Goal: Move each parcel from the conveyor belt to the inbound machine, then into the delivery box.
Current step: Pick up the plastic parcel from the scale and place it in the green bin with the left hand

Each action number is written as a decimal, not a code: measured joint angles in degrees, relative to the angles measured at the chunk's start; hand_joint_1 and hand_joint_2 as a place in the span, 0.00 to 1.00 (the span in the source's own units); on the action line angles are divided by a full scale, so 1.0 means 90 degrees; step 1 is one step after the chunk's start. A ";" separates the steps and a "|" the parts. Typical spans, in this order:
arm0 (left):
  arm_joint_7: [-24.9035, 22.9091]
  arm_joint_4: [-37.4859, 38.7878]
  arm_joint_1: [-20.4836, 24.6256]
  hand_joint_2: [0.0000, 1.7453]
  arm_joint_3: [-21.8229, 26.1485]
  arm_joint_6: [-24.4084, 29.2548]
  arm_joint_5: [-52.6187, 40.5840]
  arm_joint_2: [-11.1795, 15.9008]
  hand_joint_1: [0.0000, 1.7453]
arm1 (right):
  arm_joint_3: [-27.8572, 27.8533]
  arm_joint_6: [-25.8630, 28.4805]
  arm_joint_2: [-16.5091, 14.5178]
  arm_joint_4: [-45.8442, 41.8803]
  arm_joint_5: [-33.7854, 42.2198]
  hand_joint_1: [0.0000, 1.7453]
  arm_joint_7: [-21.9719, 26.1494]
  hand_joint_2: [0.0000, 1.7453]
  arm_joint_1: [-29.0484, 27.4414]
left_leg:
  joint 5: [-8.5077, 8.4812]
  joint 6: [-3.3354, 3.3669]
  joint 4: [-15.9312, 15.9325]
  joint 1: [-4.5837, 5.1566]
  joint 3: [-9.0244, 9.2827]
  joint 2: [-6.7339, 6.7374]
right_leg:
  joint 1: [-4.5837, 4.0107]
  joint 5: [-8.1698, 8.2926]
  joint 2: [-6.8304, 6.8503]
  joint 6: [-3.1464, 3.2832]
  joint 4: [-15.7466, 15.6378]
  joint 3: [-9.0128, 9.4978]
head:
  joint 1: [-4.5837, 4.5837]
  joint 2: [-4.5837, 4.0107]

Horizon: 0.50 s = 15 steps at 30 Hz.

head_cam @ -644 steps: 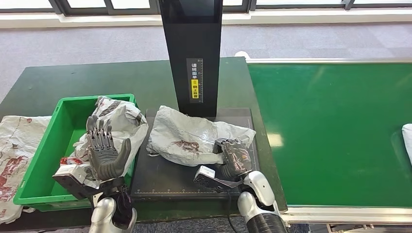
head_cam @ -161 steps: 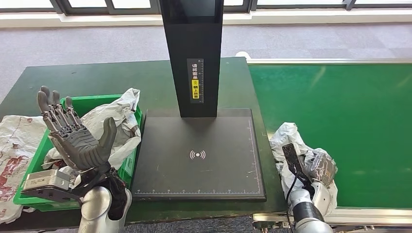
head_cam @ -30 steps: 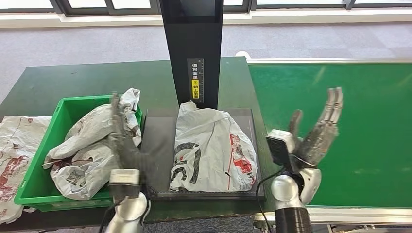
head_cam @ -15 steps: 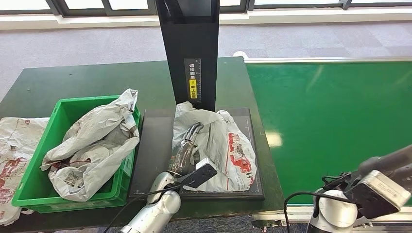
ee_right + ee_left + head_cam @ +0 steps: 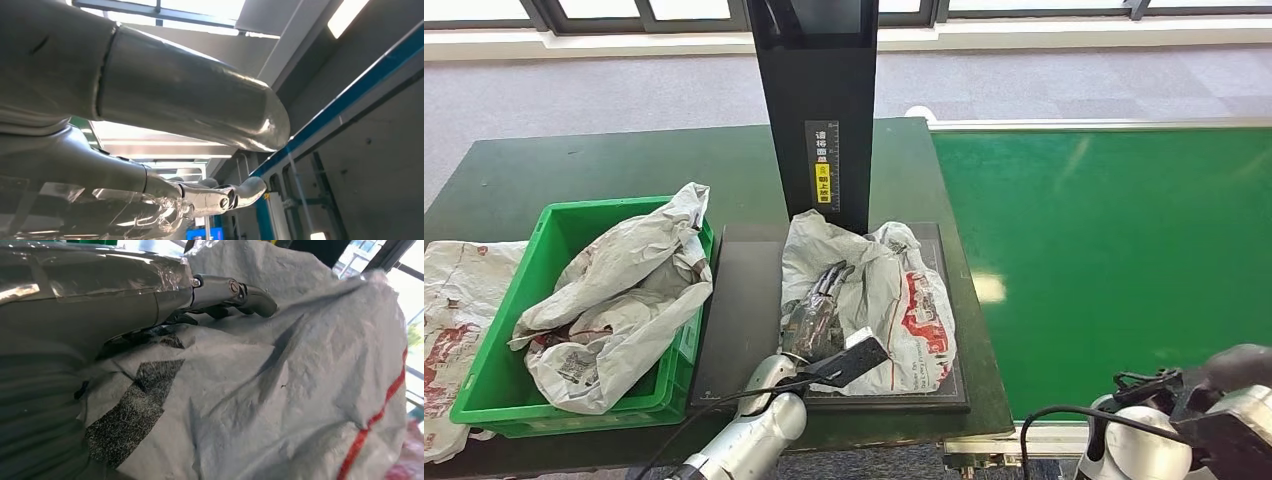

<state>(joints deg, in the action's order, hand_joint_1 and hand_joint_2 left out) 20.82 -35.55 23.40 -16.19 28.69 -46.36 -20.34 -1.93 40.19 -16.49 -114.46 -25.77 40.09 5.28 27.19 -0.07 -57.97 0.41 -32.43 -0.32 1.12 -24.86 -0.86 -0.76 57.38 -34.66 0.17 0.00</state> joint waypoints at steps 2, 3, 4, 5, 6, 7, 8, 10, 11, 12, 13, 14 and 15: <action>-0.0205 0.0169 0.0073 1.00 -0.0118 -0.0024 -0.0253 -0.0021 1.00 | -0.0025 0.0000 0.0001 -0.0060 0.0030 0.00 0.0002 0.00 -0.0010 | 0.0000 0.0000 0.0000 0.0000 0.0000 -0.0001 | 0.0000 0.0000 0.0000 0.0000 0.0000 0.0001 | 0.0000 0.0000; -0.0288 0.0240 0.0100 1.00 -0.0179 -0.0035 -0.0355 -0.0030 1.00 | -0.0039 -0.0001 0.0001 -0.0079 0.0039 0.00 0.0002 0.00 -0.0015 | 0.0000 0.0000 0.0000 0.0000 0.0000 -0.0001 | 0.0000 0.0000 0.0001 0.0000 0.0000 0.0002 | 0.0001 0.0000; -0.0363 0.0296 0.0117 1.00 -0.0232 -0.0033 -0.0433 -0.0036 1.00 | -0.0054 -0.0001 0.0001 -0.0094 0.0046 0.00 0.0002 0.00 -0.0019 | 0.0000 0.0000 0.0000 0.0000 0.0001 -0.0002 | 0.0000 0.0000 0.0001 0.0000 0.0000 0.0003 | 0.0001 0.0000; -0.0419 0.0339 0.0129 1.00 -0.0273 -0.0025 -0.0486 -0.0041 1.00 | -0.0066 -0.0002 0.0001 -0.0105 0.0050 0.00 0.0002 0.00 -0.0022 | 0.0000 0.0000 0.0000 0.0000 0.0001 -0.0002 | 0.0000 0.0000 0.0002 0.0000 0.0000 0.0003 | 0.0001 0.0000; -0.0466 0.0376 0.0139 1.00 -0.0306 -0.0009 -0.0528 -0.0046 1.00 | -0.0075 -0.0002 0.0001 -0.0116 0.0051 0.00 0.0002 0.00 -0.0025 | 0.0000 0.0000 0.0000 0.0000 0.0001 -0.0001 | 0.0000 0.0000 0.0001 0.0000 0.0000 0.0003 | 0.0001 0.0000; -0.0499 0.0405 0.0147 1.00 -0.0326 0.0011 -0.0559 -0.0049 1.00 | -0.0082 -0.0002 0.0001 -0.0125 0.0050 0.00 0.0002 0.00 -0.0027 | 0.0000 0.0000 0.0000 0.0000 0.0001 -0.0001 | 0.0000 0.0000 0.0001 0.0000 0.0000 0.0003 | 0.0000 0.0000; -0.0519 0.0429 0.0152 1.00 -0.0337 0.0030 -0.0586 -0.0052 1.00 | -0.0087 -0.0002 0.0001 -0.0131 0.0050 0.00 0.0002 0.00 -0.0029 | 0.0000 0.0000 0.0000 0.0000 0.0002 -0.0001 | 0.0000 0.0000 0.0001 0.0000 0.0000 0.0004 | 0.0000 0.0000; -0.0545 0.0467 0.0160 1.00 -0.0343 0.0056 -0.0636 -0.0053 1.00 | -0.0096 -0.0002 0.0001 -0.0142 0.0049 0.00 0.0002 0.00 -0.0031 | 0.0000 0.0000 0.0000 0.0000 0.0003 -0.0001 | 0.0000 0.0000 0.0001 0.0000 0.0000 0.0005 | -0.0001 0.0000; -0.0553 0.0481 0.0163 1.00 -0.0343 0.0065 -0.0658 -0.0054 1.00 | -0.0100 -0.0002 0.0001 -0.0145 0.0049 0.00 0.0002 0.00 -0.0032 | 0.0000 0.0000 0.0000 0.0000 0.0003 -0.0001 | 0.0000 0.0000 0.0001 0.0000 0.0000 0.0005 | 0.0000 0.0000; -0.0560 0.0493 0.0166 1.00 -0.0343 0.0073 -0.0677 -0.0055 1.00 | -0.0101 -0.0002 0.0001 -0.0147 0.0047 0.00 0.0002 0.00 -0.0033 | 0.0000 0.0000 0.0000 0.0000 0.0004 -0.0001 | 0.0000 0.0000 0.0001 0.0000 0.0000 0.0006 | 0.0000 0.0000; -0.0568 0.0502 0.0171 1.00 -0.0343 0.0077 -0.0694 -0.0055 1.00 | -0.0101 -0.0002 0.0001 -0.0148 0.0041 0.00 0.0002 0.00 -0.0033 | 0.0000 0.0000 0.0000 0.0000 0.0005 -0.0001 | 0.0000 0.0000 0.0001 0.0000 0.0000 0.0006 | 0.0001 0.0000; -0.0579 0.0511 0.0175 1.00 -0.0343 0.0077 -0.0714 -0.0056 1.00 | -0.0101 -0.0002 0.0001 -0.0149 0.0032 0.00 0.0002 0.00 -0.0033 | 0.0000 0.0000 0.0000 0.0000 0.0006 -0.0001 | -0.0001 0.0000 0.0001 0.0000 0.0000 0.0007 | 0.0001 0.0000; -0.0596 0.0520 0.0180 1.00 -0.0343 0.0073 -0.0743 -0.0058 1.00 | -0.0101 -0.0002 0.0001 -0.0149 0.0023 0.00 0.0002 0.00 -0.0034 | 0.0000 0.0000 0.0000 -0.0001 0.0007 -0.0001 | -0.0001 0.0000 0.0001 0.0000 0.0000 0.0008 | 0.0001 0.0000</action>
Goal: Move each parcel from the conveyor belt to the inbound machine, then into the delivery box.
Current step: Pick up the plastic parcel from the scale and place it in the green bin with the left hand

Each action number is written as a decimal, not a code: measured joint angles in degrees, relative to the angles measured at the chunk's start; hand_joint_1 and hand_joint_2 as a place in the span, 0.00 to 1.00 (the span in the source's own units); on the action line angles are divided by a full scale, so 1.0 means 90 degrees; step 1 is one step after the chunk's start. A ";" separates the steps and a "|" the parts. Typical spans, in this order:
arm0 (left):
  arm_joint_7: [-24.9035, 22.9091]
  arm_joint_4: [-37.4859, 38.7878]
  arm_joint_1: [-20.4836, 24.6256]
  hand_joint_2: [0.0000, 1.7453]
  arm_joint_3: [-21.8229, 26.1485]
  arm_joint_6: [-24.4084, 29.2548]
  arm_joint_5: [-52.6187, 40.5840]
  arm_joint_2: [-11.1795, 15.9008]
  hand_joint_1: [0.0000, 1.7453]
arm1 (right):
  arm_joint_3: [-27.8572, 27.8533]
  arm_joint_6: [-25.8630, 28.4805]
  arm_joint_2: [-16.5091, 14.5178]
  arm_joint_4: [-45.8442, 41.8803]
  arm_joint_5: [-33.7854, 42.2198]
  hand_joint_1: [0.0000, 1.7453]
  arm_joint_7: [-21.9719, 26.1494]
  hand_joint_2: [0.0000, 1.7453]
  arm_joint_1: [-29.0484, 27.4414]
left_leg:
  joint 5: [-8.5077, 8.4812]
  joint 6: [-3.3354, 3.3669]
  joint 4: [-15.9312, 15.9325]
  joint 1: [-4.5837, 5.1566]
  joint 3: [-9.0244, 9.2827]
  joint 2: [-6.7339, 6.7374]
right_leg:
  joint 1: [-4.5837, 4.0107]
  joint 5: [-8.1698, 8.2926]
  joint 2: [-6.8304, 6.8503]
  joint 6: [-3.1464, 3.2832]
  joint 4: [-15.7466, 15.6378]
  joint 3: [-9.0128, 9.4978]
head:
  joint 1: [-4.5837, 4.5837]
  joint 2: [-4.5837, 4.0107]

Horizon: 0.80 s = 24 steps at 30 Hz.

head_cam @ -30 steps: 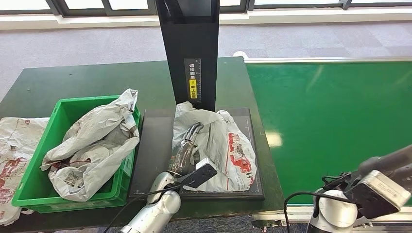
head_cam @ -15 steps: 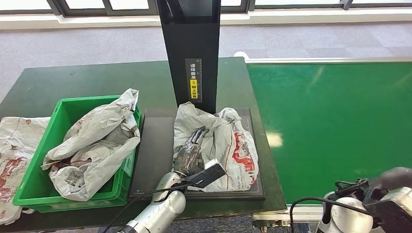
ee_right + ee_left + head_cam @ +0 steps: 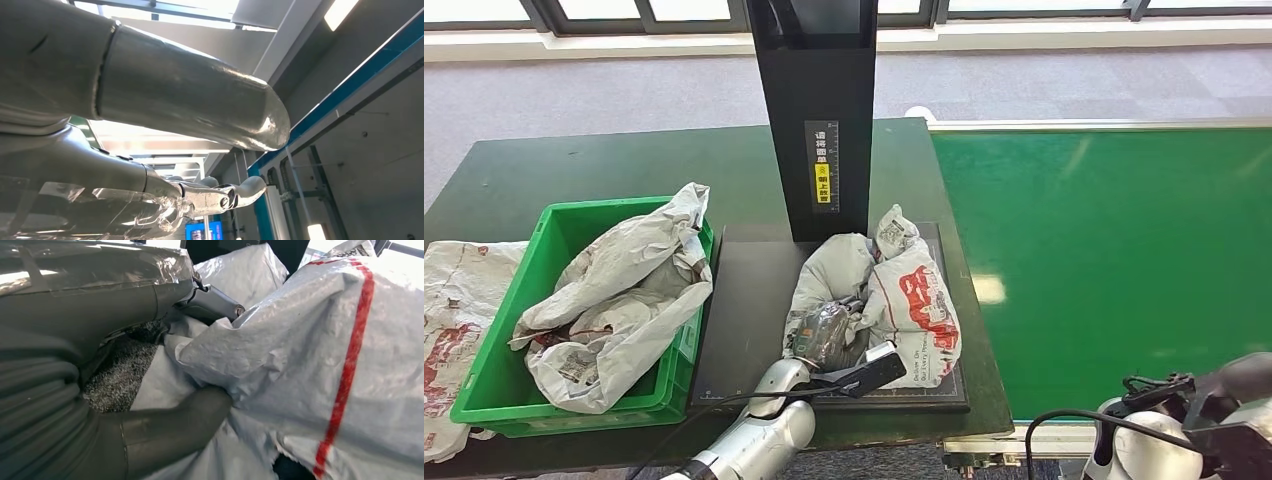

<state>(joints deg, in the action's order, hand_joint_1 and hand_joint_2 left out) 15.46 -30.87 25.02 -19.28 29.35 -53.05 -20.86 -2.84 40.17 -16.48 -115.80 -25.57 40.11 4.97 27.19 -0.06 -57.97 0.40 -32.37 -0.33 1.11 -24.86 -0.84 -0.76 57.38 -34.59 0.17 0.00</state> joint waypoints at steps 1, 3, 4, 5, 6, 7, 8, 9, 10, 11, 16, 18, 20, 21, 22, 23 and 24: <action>-0.0025 0.0007 0.0004 1.00 0.0000 -0.0004 -0.0033 -0.0001 1.00 | 0.0000 0.0000 0.0000 0.0000 -0.0009 0.00 0.0000 0.00 0.0000 | 0.0000 0.0000 0.0000 0.0000 0.0000 0.0000 | 0.0000 0.0000 0.0000 0.0000 0.0000 0.0000 | 0.0000 0.0000; -0.0091 0.0021 0.0013 1.00 0.0000 0.0012 -0.0114 -0.0002 1.00 | 0.0000 0.0000 0.0000 0.0000 -0.0020 0.00 0.0000 0.00 -0.0001 | 0.0000 0.0000 0.0000 0.0000 0.0001 0.0000 | 0.0000 0.0000 0.0000 0.0000 0.0000 0.0001 | 0.0000 0.0000; -0.0143 0.0027 0.0017 1.00 0.0000 0.0039 -0.0163 -0.0002 1.00 | 0.0000 0.0000 0.0000 0.0000 -0.0026 0.00 0.0000 0.00 -0.0001 | 0.0000 0.0000 0.0000 0.0000 0.0001 0.0000 | 0.0000 0.0000 0.0000 0.0000 0.0000 0.0001 | 0.0000 0.0000; -0.0216 0.0033 0.0020 1.00 0.0000 0.0089 -0.0238 -0.0002 1.00 | 0.0000 0.0000 0.0000 0.0000 -0.0037 0.00 0.0000 0.00 -0.0001 | 0.0000 0.0000 0.0000 0.0000 0.0001 0.0000 | 0.0000 0.0000 0.0000 0.0000 0.0001 0.0002 | 0.0000 0.0000; -0.0370 0.0017 0.0006 1.00 0.0000 0.0199 -0.0414 0.0001 1.00 | 0.0000 0.0000 0.0000 0.0000 -0.0057 0.00 0.0000 0.00 -0.0001 | 0.0000 0.0000 0.0000 0.0000 0.0000 0.0001 | 0.0000 0.0000 0.0000 0.0000 0.0001 0.0002 | 0.0000 0.0000; -0.0607 -0.0067 -0.0037 1.00 0.0003 0.0377 -0.0748 0.0010 1.00 | -0.0001 0.0000 0.0000 0.0000 -0.0081 0.00 0.0000 0.00 -0.0002 | 0.0000 0.0000 0.0000 -0.0001 0.0000 0.0001 | 0.0000 0.0000 -0.0001 0.0000 0.0002 0.0002 | 0.0000 0.0000; -0.0863 -0.0254 -0.0122 1.00 0.0025 0.0594 -0.1223 0.0030 1.00 | -0.0001 0.0000 0.0000 0.0000 -0.0106 0.00 0.0000 0.00 -0.0003 | 0.0000 0.0000 0.0001 -0.0001 -0.0001 0.0004 | 0.0000 0.0000 -0.0003 0.0001 0.0002 0.0001 | 0.0000 0.0000; -0.1055 -0.0625 -0.0260 1.00 0.0091 0.0811 -0.1772 0.0060 1.00 | -0.0001 0.0000 0.0001 0.0000 -0.0126 0.00 0.0000 0.00 -0.0004 | 0.0000 0.0000 0.0001 -0.0001 -0.0004 0.0007 | -0.0001 0.0001 -0.0005 0.0001 0.0004 -0.0004 | -0.0001 0.0000; -0.1110 -0.1156 -0.0420 1.00 0.0217 0.0972 -0.2248 0.0097 1.00 | -0.0001 0.0000 0.0003 0.0001 -0.0134 0.00 -0.0001 0.00 -0.0005 | 0.0000 -0.0001 0.0001 -0.0002 -0.0009 0.0009 | -0.0002 0.0002 -0.0008 0.0002 0.0005 -0.0012 | -0.0001 0.0000; -0.1029 -0.1788 -0.0581 1.00 0.0374 0.1077 -0.2561 0.0130 1.00 | 0.0000 0.0000 0.0005 0.0001 -0.0134 0.00 -0.0001 0.00 -0.0005 | 0.0000 -0.0001 0.0001 -0.0003 -0.0014 0.0011 | -0.0002 0.0003 -0.0011 0.0003 0.0006 -0.0019 | -0.0001 0.0000; -0.0643 -0.4314 -0.1031 1.00 0.0984 0.1195 -0.2788 0.0251 1.00 | 0.0000 -0.0002 0.0015 0.0002 -0.0124 0.00 -0.0002 0.00 -0.0005 | 0.0000 -0.0002 0.0003 -0.0008 -0.0023 0.0007 | -0.0007 0.0002 -0.0010 0.0007 0.0010 -0.0024 | -0.0002 0.0000; -0.0589 -0.4969 -0.1157 1.00 0.1123 0.1195 -0.2795 0.0288 1.00 | 0.0000 -0.0002 0.0015 0.0005 -0.0116 0.00 -0.0002 0.00 -0.0003 | -0.0001 -0.0002 0.0003 -0.0010 -0.0026 0.0005 | -0.0009 0.0002 -0.0008 0.0007 0.0012 -0.0025 | -0.0002 0.0000; -0.0483 -0.5747 -0.1299 1.00 0.1238 0.1195 -0.2810 0.0321 1.00 | -0.0001 -0.0003 0.0015 0.0015 -0.0095 0.00 -0.0004 0.00 0.0001 | -0.0001 -0.0002 0.0003 -0.0012 -0.0031 0.0005 | -0.0009 0.0002 -0.0007 0.0007 0.0013 -0.0028 | -0.0002 0.0000; -0.0414 -0.6182 -0.1370 1.00 0.1288 0.1195 -0.2802 0.0339 1.00 | -0.0001 -0.0004 0.0015 0.0024 -0.0083 0.00 -0.0004 0.00 0.0004 | -0.0001 -0.0002 0.0003 -0.0012 -0.0033 0.0004 | -0.0009 0.0001 -0.0006 0.0007 0.0013 -0.0030 | -0.0002 0.0000; -0.0345 -0.6594 -0.1434 1.00 0.1328 0.1197 -0.2773 0.0353 1.00 | -0.0001 -0.0004 0.0015 0.0034 -0.0075 0.00 -0.0005 0.00 0.0006 | -0.0001 -0.0002 0.0003 -0.0012 -0.0034 0.0001 | -0.0009 0.0001 -0.0004 0.0008 0.0013 -0.0030 | -0.0002 0.0000; -0.0277 -0.6983 -0.1490 1.00 0.1365 0.1198 -0.2723 0.0365 1.00 | -0.0001 -0.0005 0.0015 0.0045 -0.0065 0.00 -0.0006 0.00 0.0008 | -0.0001 -0.0002 0.0003 -0.0012 -0.0035 -0.0002 | -0.0009 0.0000 -0.0001 0.0009 0.0013 -0.0030 | -0.0003 0.0000; -0.0221 -0.7319 -0.1538 1.00 0.1399 0.1200 -0.2670 0.0375 1.00 | -0.0001 -0.0005 0.0015 0.0057 -0.0055 0.00 -0.0007 0.00 0.0009 | -0.0001 -0.0002 0.0003 -0.0012 -0.0035 -0.0006 | -0.0009 -0.0002 0.0002 0.0010 0.0013 -0.0029 | -0.0003 0.0000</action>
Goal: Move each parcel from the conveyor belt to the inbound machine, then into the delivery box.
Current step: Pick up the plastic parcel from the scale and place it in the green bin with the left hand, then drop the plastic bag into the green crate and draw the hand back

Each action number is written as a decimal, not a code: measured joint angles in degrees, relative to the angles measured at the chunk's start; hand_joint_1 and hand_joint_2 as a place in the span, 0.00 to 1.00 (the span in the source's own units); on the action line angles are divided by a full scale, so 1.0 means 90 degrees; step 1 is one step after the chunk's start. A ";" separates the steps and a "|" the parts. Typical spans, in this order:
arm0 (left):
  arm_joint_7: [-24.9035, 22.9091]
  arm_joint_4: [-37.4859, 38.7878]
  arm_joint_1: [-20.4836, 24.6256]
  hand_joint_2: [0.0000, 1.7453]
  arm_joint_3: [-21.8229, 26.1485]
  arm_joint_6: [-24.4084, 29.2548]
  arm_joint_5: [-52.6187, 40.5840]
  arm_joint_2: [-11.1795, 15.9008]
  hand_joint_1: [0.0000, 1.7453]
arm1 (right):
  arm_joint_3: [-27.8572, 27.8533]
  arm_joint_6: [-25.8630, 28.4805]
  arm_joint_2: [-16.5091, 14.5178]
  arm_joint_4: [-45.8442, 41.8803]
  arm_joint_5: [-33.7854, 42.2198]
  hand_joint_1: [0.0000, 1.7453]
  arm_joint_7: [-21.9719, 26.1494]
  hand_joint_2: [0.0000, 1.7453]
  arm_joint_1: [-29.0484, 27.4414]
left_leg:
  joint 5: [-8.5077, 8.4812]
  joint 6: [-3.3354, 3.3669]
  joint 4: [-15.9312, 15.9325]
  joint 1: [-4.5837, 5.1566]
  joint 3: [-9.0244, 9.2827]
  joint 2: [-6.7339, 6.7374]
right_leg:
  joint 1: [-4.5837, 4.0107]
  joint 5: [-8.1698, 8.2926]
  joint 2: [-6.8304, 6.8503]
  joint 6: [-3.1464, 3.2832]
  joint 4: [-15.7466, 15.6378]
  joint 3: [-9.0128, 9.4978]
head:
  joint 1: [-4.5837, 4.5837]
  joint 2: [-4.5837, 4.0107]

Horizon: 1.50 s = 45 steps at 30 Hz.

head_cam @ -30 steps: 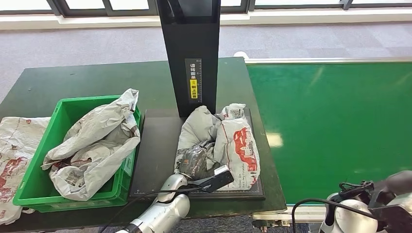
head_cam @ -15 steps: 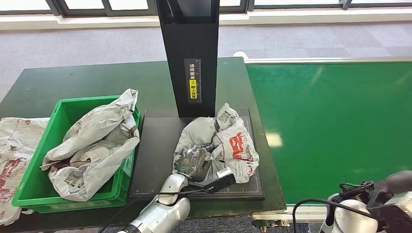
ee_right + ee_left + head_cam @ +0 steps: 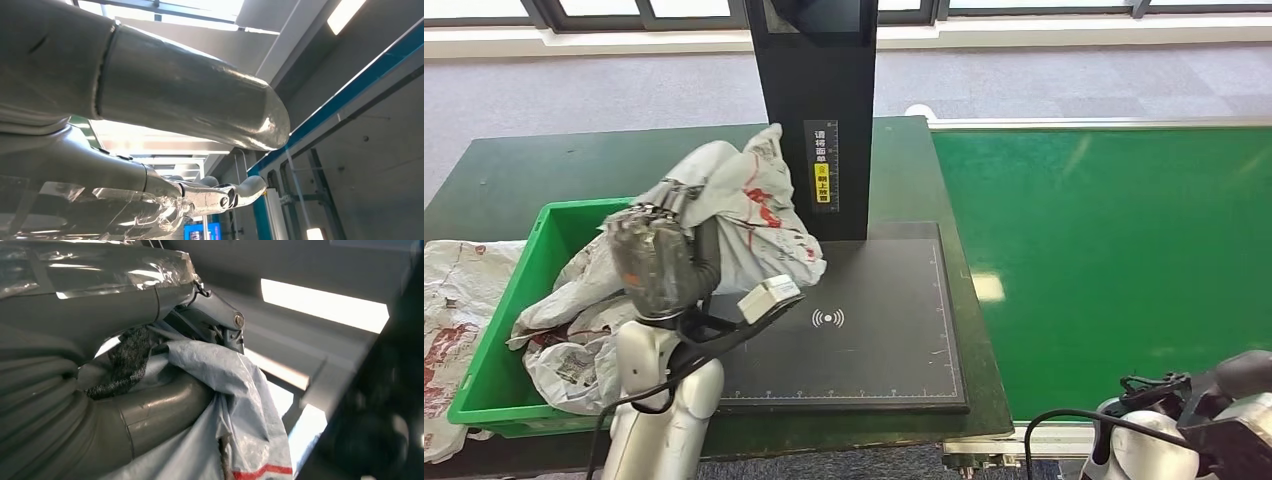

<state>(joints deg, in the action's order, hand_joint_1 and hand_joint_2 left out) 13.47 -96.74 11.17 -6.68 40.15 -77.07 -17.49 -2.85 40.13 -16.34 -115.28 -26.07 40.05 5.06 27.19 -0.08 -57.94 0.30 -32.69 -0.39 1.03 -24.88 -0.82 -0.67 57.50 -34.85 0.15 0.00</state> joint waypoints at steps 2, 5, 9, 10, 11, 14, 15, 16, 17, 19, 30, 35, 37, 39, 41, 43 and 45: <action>0.0072 -0.0538 -0.0081 1.00 0.0070 0.0002 0.0084 0.0015 1.00 | 0.0001 0.0000 0.0001 0.0021 0.0019 0.00 0.0000 0.00 0.0003 | 0.0000 0.0000 0.0000 0.0000 -0.0001 -0.0004 | 0.0000 -0.0002 0.0004 0.0000 0.0000 0.0001 | 0.0000 0.0000; 0.0099 -0.1059 -0.0164 1.00 0.0142 0.0000 0.0116 0.0036 1.00 | 0.0001 0.0000 0.0002 0.0044 0.0026 0.00 0.0002 0.00 0.0005 | 0.0000 0.0000 0.0000 0.0000 -0.0001 -0.0004 | 0.0000 -0.0003 0.0005 -0.0001 -0.0001 0.0001 | 0.0001 0.0000; 0.0104 -0.1442 -0.0227 1.00 0.0197 0.0000 0.0121 0.0048 1.00 | 0.0001 0.0000 0.0002 0.0056 0.0026 0.00 0.0002 0.00 0.0006 | 0.0000 0.0000 0.0000 0.0001 0.0000 -0.0004 | 0.0000 -0.0002 0.0006 -0.0001 -0.0002 0.0003 | 0.0001 0.0000; 0.0105 -0.1501 -0.0237 1.00 0.0210 0.0000 0.0121 0.0050 1.00 | 0.0001 0.0000 0.0002 0.0059 0.0026 0.00 0.0002 0.00 0.0006 | 0.0000 0.0000 0.0000 0.0001 0.0000 -0.0004 | 0.0000 -0.0002 0.0006 -0.0001 -0.0002 0.0003 | 0.0001 0.0000; 0.0105 -0.1552 -0.0246 1.00 0.0221 0.0000 0.0122 0.0051 1.00 | 0.0001 0.0000 0.0002 0.0062 0.0026 0.00 0.0002 0.00 0.0006 | 0.0000 0.0000 0.0000 0.0001 0.0000 -0.0004 | 0.0000 -0.0002 0.0006 -0.0001 -0.0002 0.0003 | 0.0001 0.0000; 0.0155 -0.1666 -0.0265 1.00 0.0247 0.0000 0.0171 0.0052 1.00 | 0.0001 0.0000 0.0002 0.0076 0.0027 0.00 0.0002 0.00 0.0007 | 0.0000 0.0000 0.0000 0.0000 0.0001 -0.0004 | 0.0000 -0.0002 0.0006 -0.0001 -0.0001 0.0003 | 0.0001 0.0000; 0.0210 -0.1711 -0.0273 1.00 0.0261 0.0000 0.0239 0.0052 1.00 | 0.0001 0.0000 0.0002 0.0080 0.0028 0.00 0.0002 0.00 0.0007 | 0.0000 0.0000 0.0000 0.0000 0.0001 -0.0004 | 0.0000 -0.0002 0.0006 -0.0001 -0.0001 0.0004 | 0.0001 0.0000; 0.0294 -0.1771 -0.0285 1.00 0.0289 0.0000 0.0351 0.0052 1.00 | 0.0001 0.0000 0.0002 0.0083 0.0030 0.00 0.0002 0.00 0.0008 | 0.0000 0.0000 0.0000 0.0000 0.0001 -0.0004 | 0.0000 -0.0002 0.0006 -0.0001 -0.0001 0.0004 | 0.0001 0.0000; 0.0398 -0.1839 -0.0300 1.00 0.0335 0.0000 0.0506 0.0053 1.00 | 0.0001 0.0000 0.0002 0.0087 0.0032 0.00 0.0002 0.00 0.0008 | 0.0000 0.0000 0.0000 0.0000 0.0001 -0.0003 | 0.0000 -0.0002 0.0006 -0.0001 -0.0001 0.0003 | 0.0001 0.0000; 0.0636 -0.1970 -0.0340 1.00 0.0500 0.0000 0.0909 0.0054 1.00 | 0.0000 0.0000 0.0002 0.0098 0.0038 0.00 0.0002 0.00 0.0010 | 0.0000 0.0000 0.0000 0.0000 0.0001 -0.0003 | 0.0000 -0.0003 0.0005 0.0000 0.0000 0.0003 | 0.0001 0.0000; 0.1726 -0.0201 0.0057 1.00 0.3414 -0.0018 0.1649 -0.0029 1.00 | -0.0003 0.0000 0.0002 0.0163 0.0043 0.00 0.0002 0.75 0.0010 | -0.0002 -0.0009 0.0003 0.0000 0.0016 0.0001 | -0.0002 -0.0007 0.0005 0.0010 -0.0001 0.0004 | 0.0002 0.0000; 0.0498 0.1216 0.0415 1.00 0.3869 -0.0030 0.0485 -0.0123 1.00 | -0.0004 0.0000 0.0002 0.0159 0.0031 0.00 0.0005 1.00 0.0008 | -0.0005 -0.0010 0.0001 0.0002 0.0017 0.0011 | 0.0001 0.0007 -0.0002 0.0013 0.0000 0.0005 | 0.0002 0.0000; 0.0245 0.1555 0.0489 1.00 0.3990 -0.0028 0.0342 -0.0152 1.00 | -0.0004 0.0000 0.0002 0.0159 0.0028 0.00 0.0006 1.00 0.0007 | -0.0005 -0.0009 0.0001 0.0003 0.0018 0.0010 | 0.0001 0.0007 -0.0002 0.0012 -0.0001 0.0005 | 0.0002 0.0000; 0.0081 0.1849 0.0554 1.00 0.4120 -0.0027 0.0201 -0.0174 1.00 | -0.0004 0.0000 0.0002 0.0159 0.0023 0.00 0.0005 1.00 0.0007 | -0.0005 -0.0009 0.0001 0.0003 0.0017 0.0007 | 0.0001 0.0006 -0.0001 0.0012 -0.0001 0.0005 | 0.0002 0.0000; -0.0007 0.2129 0.0624 1.00 0.4263 -0.0027 0.0056 -0.0194 0.99 | -0.0004 0.0000 0.0002 0.0159 0.0013 0.00 0.0005 1.00 0.0006 | -0.0004 -0.0009 0.0001 0.0003 0.0017 0.0002 | 0.0001 0.0005 0.0003 0.0012 -0.0001 0.0006 | 0.0001 0.0000; -0.0156 0.2380 0.0716 1.00 0.4385 -0.0025 -0.0130 -0.0217 0.79 | -0.0004 0.0000 0.0002 0.0159 0.0005 0.00 0.0005 1.00 0.0004 | -0.0003 -0.0010 0.0002 0.0004 0.0021 0.0000 | 0.0002 0.0002 0.0006 0.0012 -0.0002 0.0010 | 0.0001 0.0000; -0.0486 0.2698 0.0853 1.00 0.4432 -0.0024 -0.0384 -0.0222 0.30 | -0.0004 0.0000 0.0002 0.0159 -0.0010 0.00 0.0004 1.00 0.0004 | -0.0003 -0.0009 0.0005 0.0007 0.0031 -0.0010 | 0.0004 -0.0006 0.0021 0.0009 -0.0003 0.0024 | 0.0002 0.0000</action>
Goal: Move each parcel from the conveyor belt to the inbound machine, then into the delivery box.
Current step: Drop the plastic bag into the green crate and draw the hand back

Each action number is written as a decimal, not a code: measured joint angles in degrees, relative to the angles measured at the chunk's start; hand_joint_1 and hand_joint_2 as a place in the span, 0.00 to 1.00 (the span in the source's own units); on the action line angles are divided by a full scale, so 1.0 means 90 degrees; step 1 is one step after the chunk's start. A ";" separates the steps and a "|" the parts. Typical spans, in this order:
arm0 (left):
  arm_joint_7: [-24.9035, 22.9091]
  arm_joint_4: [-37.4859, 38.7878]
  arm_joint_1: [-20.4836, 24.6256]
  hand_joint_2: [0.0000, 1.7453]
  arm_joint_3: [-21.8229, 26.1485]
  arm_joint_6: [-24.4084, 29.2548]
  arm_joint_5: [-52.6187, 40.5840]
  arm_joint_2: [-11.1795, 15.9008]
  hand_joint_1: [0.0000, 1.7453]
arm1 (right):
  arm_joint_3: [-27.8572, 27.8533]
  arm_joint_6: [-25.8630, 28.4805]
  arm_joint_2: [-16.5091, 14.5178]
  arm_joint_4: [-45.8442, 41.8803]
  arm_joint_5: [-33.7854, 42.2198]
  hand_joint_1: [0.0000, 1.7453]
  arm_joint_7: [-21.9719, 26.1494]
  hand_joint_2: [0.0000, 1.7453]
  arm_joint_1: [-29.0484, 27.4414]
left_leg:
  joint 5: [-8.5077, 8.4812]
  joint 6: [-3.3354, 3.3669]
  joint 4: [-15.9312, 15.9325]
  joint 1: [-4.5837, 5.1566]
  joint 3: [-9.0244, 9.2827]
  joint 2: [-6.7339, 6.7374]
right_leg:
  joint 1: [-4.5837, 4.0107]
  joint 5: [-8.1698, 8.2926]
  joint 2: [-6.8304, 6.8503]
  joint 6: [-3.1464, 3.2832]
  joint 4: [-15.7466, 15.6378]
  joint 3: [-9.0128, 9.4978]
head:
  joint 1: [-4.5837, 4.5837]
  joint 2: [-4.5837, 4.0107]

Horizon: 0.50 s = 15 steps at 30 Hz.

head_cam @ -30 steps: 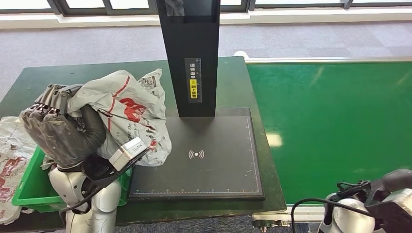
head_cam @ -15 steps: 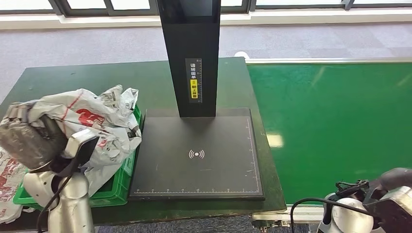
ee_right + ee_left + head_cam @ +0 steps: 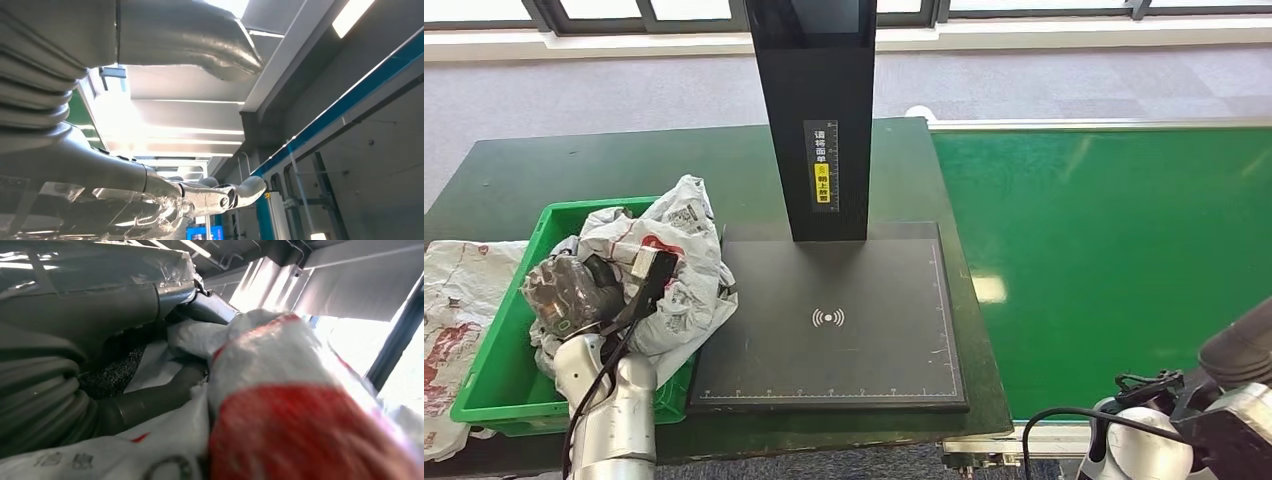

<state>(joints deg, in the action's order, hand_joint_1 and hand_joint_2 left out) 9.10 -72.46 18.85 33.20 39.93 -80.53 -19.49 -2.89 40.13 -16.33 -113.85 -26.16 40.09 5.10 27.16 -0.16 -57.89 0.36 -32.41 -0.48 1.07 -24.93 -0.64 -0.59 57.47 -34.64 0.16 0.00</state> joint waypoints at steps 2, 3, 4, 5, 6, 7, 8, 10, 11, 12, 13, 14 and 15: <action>-0.0348 0.0358 0.0148 1.00 0.0007 0.0000 -0.0201 0.0013 0.00 | 0.0000 0.0000 0.0000 0.0000 -0.0020 0.00 0.0000 1.00 0.0001 | 0.0000 0.0002 0.0005 0.0004 0.0016 -0.0022 | 0.0004 -0.0011 0.0026 -0.0006 -0.0001 0.0022 | 0.0000 0.0000; -0.0490 0.0507 0.0212 1.00 0.0004 0.0000 -0.0268 0.0020 0.00 | 0.0000 0.0000 0.0000 0.0000 -0.0027 0.00 0.0000 1.00 0.0001 | -0.0001 0.0003 0.0008 0.0006 0.0025 -0.0036 | 0.0007 -0.0017 0.0038 -0.0009 -0.0002 0.0034 | 0.0000 0.0000; -0.0600 0.0645 0.0272 1.00 0.0001 0.0000 -0.0325 0.0027 0.00 | 0.0000 0.0000 0.0000 0.0000 -0.0033 0.00 0.0000 1.00 0.0001 | -0.0002 0.0005 0.0011 0.0008 0.0035 -0.0050 | 0.0009 -0.0020 0.0051 -0.0010 -0.0002 0.0046 | -0.0001 0.0000; -0.0686 0.0773 0.0326 1.00 -0.0003 0.0000 -0.0374 0.0035 0.00 | 0.0000 0.0000 0.0000 0.0000 -0.0038 0.00 0.0000 1.00 0.0000 | -0.0004 0.0006 0.0014 0.0009 0.0046 -0.0063 | 0.0011 -0.0025 0.0062 -0.0011 -0.0002 0.0059 | -0.0001 0.0000; -0.0748 0.0882 0.0373 1.00 -0.0006 0.0000 -0.0408 0.0044 0.00 | 0.0000 0.0000 0.0000 0.0000 -0.0041 0.00 0.0000 1.00 0.0000 | -0.0006 0.0006 0.0017 0.0011 0.0057 -0.0072 | 0.0012 -0.0029 0.0072 -0.0011 -0.0003 0.0072 | 0.0000 0.0000; -0.0784 0.0974 0.0412 1.00 -0.0007 0.0000 -0.0425 0.0053 0.00 | 0.0000 0.0000 0.0000 0.0000 -0.0043 0.00 0.0000 1.00 0.0000 | -0.0006 0.0006 0.0020 0.0012 0.0066 -0.0079 | 0.0013 -0.0033 0.0079 -0.0010 -0.0003 0.0086 | -0.0001 0.0000; -0.0800 0.1049 0.0442 1.00 -0.0007 0.0000 -0.0433 0.0061 0.00 | 0.0000 0.0000 0.0000 0.0000 -0.0044 0.00 0.0000 1.00 0.0000 | -0.0006 0.0006 0.0022 0.0013 0.0073 -0.0081 | 0.0014 -0.0039 0.0082 -0.0009 -0.0003 0.0100 | -0.0001 0.0000; -0.0816 0.1168 0.0491 1.00 -0.0007 0.0000 -0.0435 0.0070 0.00 | 0.0000 0.0000 0.0000 0.0000 -0.0044 0.00 0.0000 1.00 0.0000 | -0.0002 0.0006 0.0025 0.0013 0.0077 -0.0083 | 0.0014 -0.0059 0.0083 -0.0001 -0.0004 0.0128 | 0.0000 0.0000; -0.0818 0.1216 0.0511 1.00 -0.0008 0.0000 -0.0435 0.0072 0.00 | 0.0000 0.0000 0.0000 0.0000 -0.0044 0.00 0.0000 1.00 0.0001 | 0.0002 0.0006 0.0026 0.0013 0.0082 -0.0083 | 0.0014 -0.0072 0.0083 0.0000 -0.0005 0.0141 | 0.0000 0.0000; -0.0819 0.1255 0.0528 1.00 -0.0009 0.0000 -0.0436 0.0074 0.00 | 0.0000 0.0000 0.0000 0.0000 -0.0044 0.00 0.0000 1.00 0.0000 | 0.0006 0.0005 0.0027 0.0013 0.0088 -0.0083 | 0.0015 -0.0082 0.0084 0.0002 -0.0005 0.0153 | 0.0001 0.0000; -0.0819 0.1289 0.0543 1.00 -0.0009 0.0000 -0.0436 0.0075 0.00 | 0.0000 0.0000 0.0000 -0.0001 -0.0044 0.00 0.0000 1.00 0.0000 | 0.0010 0.0005 0.0028 0.0013 0.0098 -0.0083 | 0.0015 -0.0089 0.0084 0.0005 -0.0006 0.0164 | 0.0001 0.0000; -0.0822 0.1317 0.0558 1.00 -0.0010 0.0000 -0.0437 0.0075 0.00 | 0.0000 0.0000 0.0000 -0.0001 -0.0044 0.00 0.0000 1.00 0.0000 | 0.0014 0.0004 0.0028 0.0014 0.0112 -0.0083 | 0.0015 -0.0092 0.0084 0.0004 -0.0006 0.0174 | 0.0000 0.0000; -0.0827 0.1340 0.0569 1.00 -0.0010 0.0000 -0.0441 0.0076 0.00 | 0.0000 0.0000 0.0000 -0.0002 -0.0044 0.00 0.0000 1.00 0.0000 | 0.0016 0.0004 0.0028 0.0014 0.0125 -0.0083 | 0.0015 -0.0091 0.0084 0.0007 -0.0006 0.0182 | 0.0000 0.0000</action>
<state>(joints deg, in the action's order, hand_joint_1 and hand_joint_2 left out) 1.66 -60.40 23.97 33.11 39.93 -84.50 -18.80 -2.89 40.13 -16.33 -113.87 -26.56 40.09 5.10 27.31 -0.13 -57.64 0.48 -31.28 -1.23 1.21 -25.76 0.11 -0.53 57.42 -33.00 0.16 0.00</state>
